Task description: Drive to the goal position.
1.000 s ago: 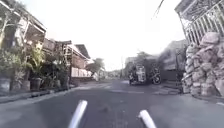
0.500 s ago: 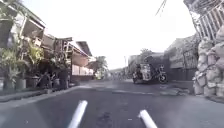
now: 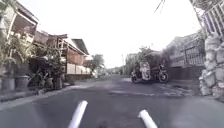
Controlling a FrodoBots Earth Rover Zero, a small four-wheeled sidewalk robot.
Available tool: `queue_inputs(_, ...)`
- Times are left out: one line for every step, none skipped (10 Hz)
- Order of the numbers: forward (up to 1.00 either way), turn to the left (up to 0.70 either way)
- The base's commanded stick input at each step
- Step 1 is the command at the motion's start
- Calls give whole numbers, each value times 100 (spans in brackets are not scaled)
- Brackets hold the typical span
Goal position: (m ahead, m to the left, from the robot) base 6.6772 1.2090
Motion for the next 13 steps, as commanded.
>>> queue_inputs(70, -35)
queue_inputs(70, -35)
queue_inputs(70, -22)
queue_inputs(70, 0)
queue_inputs(70, 0)
queue_inputs(70, 0)
queue_inputs(70, 0)
queue_inputs(70, 0)
queue_inputs(70, 0)
queue_inputs(70, 0)
queue_inputs(70, 0)
queue_inputs(70, 0)
queue_inputs(70, 0)
